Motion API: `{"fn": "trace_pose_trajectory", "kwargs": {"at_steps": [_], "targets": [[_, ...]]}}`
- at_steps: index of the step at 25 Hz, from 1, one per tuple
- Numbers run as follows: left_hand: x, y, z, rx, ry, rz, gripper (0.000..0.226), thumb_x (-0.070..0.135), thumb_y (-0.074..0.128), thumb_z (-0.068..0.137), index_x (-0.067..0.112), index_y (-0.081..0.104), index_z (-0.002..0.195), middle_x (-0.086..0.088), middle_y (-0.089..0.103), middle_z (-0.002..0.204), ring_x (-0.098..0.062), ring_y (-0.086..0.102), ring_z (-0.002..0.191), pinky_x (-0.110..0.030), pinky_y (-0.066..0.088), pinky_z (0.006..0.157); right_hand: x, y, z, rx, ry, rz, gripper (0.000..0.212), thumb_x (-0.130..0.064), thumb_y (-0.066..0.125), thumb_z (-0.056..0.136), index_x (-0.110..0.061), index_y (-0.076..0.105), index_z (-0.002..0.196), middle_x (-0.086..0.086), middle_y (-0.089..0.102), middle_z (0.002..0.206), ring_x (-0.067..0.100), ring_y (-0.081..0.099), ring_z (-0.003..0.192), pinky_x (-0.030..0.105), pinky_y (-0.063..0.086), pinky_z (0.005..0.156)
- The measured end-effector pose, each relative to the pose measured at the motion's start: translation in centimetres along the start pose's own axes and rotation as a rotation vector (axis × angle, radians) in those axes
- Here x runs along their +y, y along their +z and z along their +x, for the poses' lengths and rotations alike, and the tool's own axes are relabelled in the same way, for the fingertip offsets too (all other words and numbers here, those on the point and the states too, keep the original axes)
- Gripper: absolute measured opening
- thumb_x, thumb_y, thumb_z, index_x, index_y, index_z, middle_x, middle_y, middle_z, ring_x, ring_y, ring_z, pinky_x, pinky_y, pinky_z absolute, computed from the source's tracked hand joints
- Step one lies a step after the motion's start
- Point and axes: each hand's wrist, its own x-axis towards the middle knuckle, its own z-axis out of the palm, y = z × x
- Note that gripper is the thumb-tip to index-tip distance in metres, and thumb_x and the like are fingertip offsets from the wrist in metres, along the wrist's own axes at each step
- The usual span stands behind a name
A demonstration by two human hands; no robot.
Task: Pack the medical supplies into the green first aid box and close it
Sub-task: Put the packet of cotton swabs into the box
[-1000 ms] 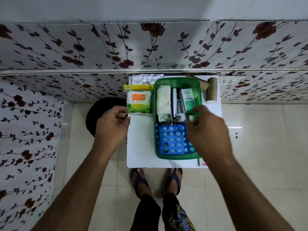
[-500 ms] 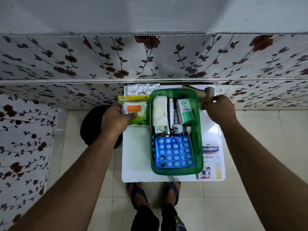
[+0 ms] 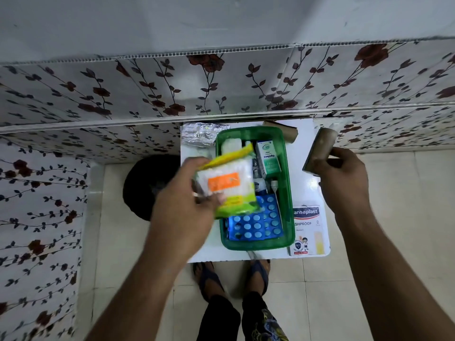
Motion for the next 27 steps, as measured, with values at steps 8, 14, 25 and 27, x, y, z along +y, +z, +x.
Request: {"fn": "trace_pose_trajectory", "kwargs": {"at_steps": [8, 14, 25, 27], "targets": [[-1.3, 8.5, 1.5, -0.186, 0.135, 0.621, 0.044, 0.022, 0.07, 0.083, 0.022, 0.057, 0.125, -0.01, 0.053, 0.126, -0.032, 0.061, 0.102, -0.035, 0.046, 0.081, -0.2, -2.2, -1.0, -0.069, -0.029, -0.024, 0.037, -0.026, 0.061, 0.082, -0.022, 0.063, 0.119, -0.005, 0.07, 0.101, 0.019, 0.067, 0.09, 0.045, 0.056, 0.084], [-2.1, 8.7, 1.4, -0.176, 0.456, 0.979, 0.049, 0.032, 0.072, 0.079, 0.021, 0.056, 0.124, -0.005, 0.053, 0.121, -0.026, 0.044, 0.113, -0.04, 0.038, 0.088, -0.3, -2.6, -1.7, -0.137, -0.045, -0.073, 0.034, -0.021, 0.063, 0.081, -0.022, 0.066, 0.115, -0.006, 0.071, 0.096, 0.016, 0.067, 0.085, 0.038, 0.057, 0.076], [-6.1, 2.8, 1.8, 0.372, 0.191, 0.31, 0.041, 0.021, 0.064, 0.084, 0.023, 0.058, 0.124, -0.006, 0.044, 0.122, -0.028, 0.06, 0.093, -0.046, 0.053, 0.083, -4.9, 7.0, -3.0, -0.219, -0.486, -0.801, 0.014, -0.018, 0.055, 0.085, -0.017, 0.059, 0.099, 0.001, 0.049, 0.068, 0.036, 0.059, 0.076, 0.026, 0.03, 0.052], [-7.1, 2.4, 2.2, 0.389, 0.158, 0.274, 0.039, 0.017, 0.065, 0.084, 0.022, 0.059, 0.122, -0.005, 0.04, 0.124, -0.026, 0.06, 0.09, -0.039, 0.054, 0.081, -4.5, 7.4, -2.7, -0.183, -0.431, -0.774, 0.017, -0.017, 0.056, 0.088, -0.012, 0.059, 0.103, 0.009, 0.064, 0.091, 0.035, 0.065, 0.087, 0.029, 0.034, 0.059]]}}
